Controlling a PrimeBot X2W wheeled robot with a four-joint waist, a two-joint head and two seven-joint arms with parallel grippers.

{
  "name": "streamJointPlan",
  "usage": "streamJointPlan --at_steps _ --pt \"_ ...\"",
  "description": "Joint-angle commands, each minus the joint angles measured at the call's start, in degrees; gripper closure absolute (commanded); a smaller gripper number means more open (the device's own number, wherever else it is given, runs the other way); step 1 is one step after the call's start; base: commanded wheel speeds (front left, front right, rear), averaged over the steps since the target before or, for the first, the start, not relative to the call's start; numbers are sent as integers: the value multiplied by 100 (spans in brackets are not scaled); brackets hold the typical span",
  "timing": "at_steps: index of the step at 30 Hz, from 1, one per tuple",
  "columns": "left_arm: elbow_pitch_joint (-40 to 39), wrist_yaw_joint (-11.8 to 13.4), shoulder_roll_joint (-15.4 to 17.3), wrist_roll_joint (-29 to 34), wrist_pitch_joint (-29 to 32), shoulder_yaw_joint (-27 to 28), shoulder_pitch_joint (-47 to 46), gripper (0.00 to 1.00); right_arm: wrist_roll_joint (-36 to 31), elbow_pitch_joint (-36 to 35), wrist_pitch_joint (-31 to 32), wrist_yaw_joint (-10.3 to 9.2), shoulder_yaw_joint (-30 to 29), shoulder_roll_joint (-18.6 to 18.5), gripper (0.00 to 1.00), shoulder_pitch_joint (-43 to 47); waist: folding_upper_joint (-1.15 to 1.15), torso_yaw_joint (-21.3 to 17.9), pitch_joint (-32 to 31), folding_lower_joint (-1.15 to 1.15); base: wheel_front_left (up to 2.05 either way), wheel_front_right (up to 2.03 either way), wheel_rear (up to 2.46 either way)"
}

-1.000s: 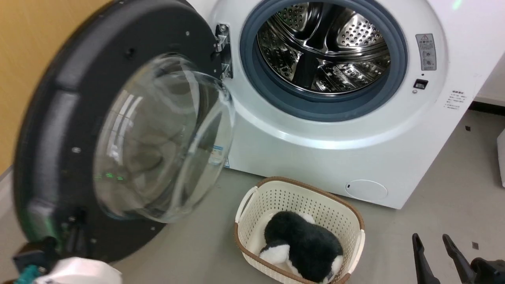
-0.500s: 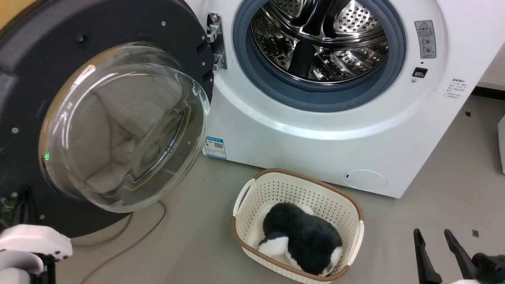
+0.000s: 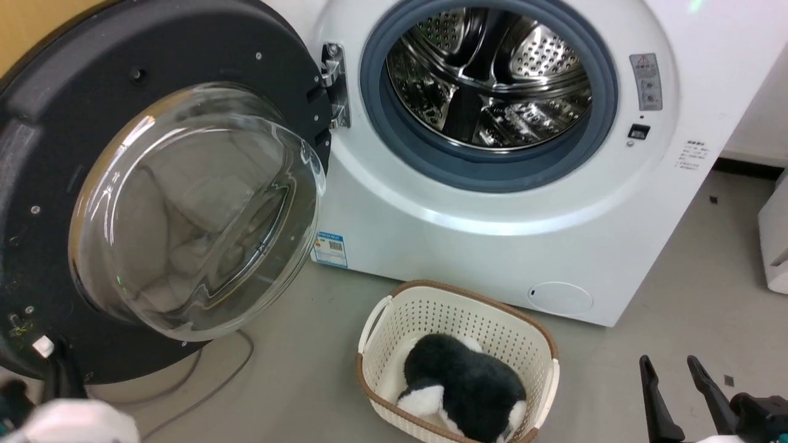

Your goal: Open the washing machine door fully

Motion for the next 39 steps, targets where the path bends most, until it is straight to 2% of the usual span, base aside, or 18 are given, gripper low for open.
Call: streamJointPlan --at_steps 1,4,5,6,7,8,9,18,27,33,39 --pt "-246 6 -176 107 -29 -2 311 100 54 4 -48 5 16 13 0 49 0 -18 -65 1 0 0 0" --pt "-651 47 -453 227 -30 -73 726 100 58 15 -68 5 48 13 0 68 0 -48 -129 1 0 0 0" --pt "-794 69 -534 262 -30 -89 851 95 54 14 -75 5 59 13 0 70 0 -66 -137 1 0 0 0" --pt "-891 52 -588 298 -30 -131 976 69 49 15 -79 5 70 13 0 69 0 -90 -149 1 0 0 0" --pt "-992 40 -650 326 -30 -173 1081 56 55 15 -87 5 67 13 0 70 0 -109 -157 1 0 0 0" --pt "-1107 50 -718 377 -30 -238 1170 6 57 14 -96 5 57 13 0 74 0 -127 -163 1 0 0 0" --pt "-1206 66 -785 430 -30 -314 1263 0 60 20 -102 5 54 13 0 79 0 -154 -179 1 0 0 0" --pt "-1714 -10 -984 897 -5 -1033 1505 0 -28 -3 -89 5 103 13 0 111 0 -429 -242 1 0 0 0" --pt "-1848 -152 -1015 1471 130 -1885 1305 0 -368 -228 40 5 69 13 0 150 0 -950 -218 1 0 0 0" --pt "-1785 -112 -1056 1519 134 -2019 1162 0 -387 -314 95 5 55 13 0 191 0 -1203 -201 1 0 0 0" --pt "-1715 -60 -1047 1497 140 -2026 1157 0 -358 -322 99 5 53 13 0 224 0 -1268 -219 1 0 0 0"
